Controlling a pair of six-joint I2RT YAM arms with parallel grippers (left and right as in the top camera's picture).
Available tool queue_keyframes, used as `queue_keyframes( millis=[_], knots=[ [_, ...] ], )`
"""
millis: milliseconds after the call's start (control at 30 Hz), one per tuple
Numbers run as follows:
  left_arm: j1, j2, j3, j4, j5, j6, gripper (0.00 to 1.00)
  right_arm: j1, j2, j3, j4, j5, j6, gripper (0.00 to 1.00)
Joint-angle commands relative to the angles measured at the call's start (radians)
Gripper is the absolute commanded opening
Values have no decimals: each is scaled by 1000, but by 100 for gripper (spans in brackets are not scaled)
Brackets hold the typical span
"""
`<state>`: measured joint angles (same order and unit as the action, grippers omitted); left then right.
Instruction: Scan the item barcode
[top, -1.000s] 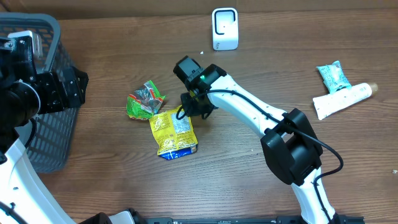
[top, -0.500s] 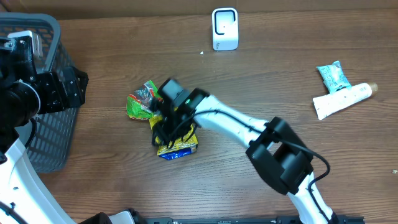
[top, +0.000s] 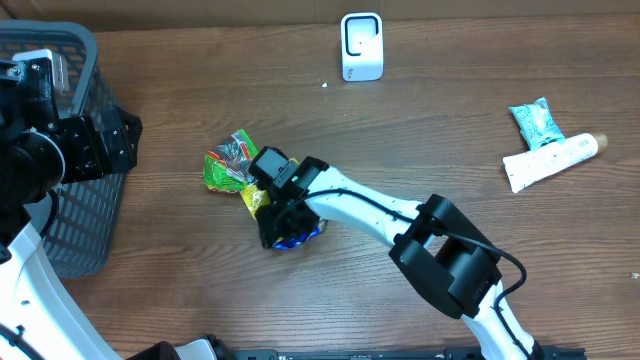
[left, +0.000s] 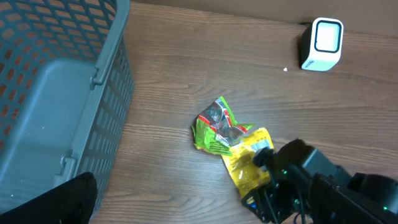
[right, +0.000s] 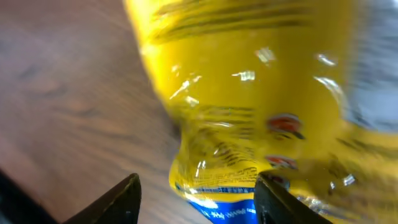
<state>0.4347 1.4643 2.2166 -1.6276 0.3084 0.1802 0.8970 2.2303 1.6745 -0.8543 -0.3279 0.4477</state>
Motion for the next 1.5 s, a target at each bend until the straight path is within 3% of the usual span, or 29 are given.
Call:
queue_keyframes(
  millis=[0, 433, 567, 700, 1000, 1467],
  knots=[
    [8, 2, -3, 2, 14, 14, 100, -66, 7, -18, -31, 152, 101, 62],
    [8, 2, -3, 2, 14, 14, 100, -333, 6, -7, -102, 130, 69, 63],
    [8, 2, -3, 2, 14, 14, 100, -404, 6, 23, -95, -10, -100, 67],
    [8, 2, -3, 2, 14, 14, 100, -437, -9, 91, -144, -17, -224, 70],
    [8, 2, -3, 2, 14, 14, 100, -442, -24, 193, -244, 153, -526, 84],
    [8, 2, -3, 2, 14, 14, 100, -413, 56, 190, -225, 117, -774, 87]
  ],
)
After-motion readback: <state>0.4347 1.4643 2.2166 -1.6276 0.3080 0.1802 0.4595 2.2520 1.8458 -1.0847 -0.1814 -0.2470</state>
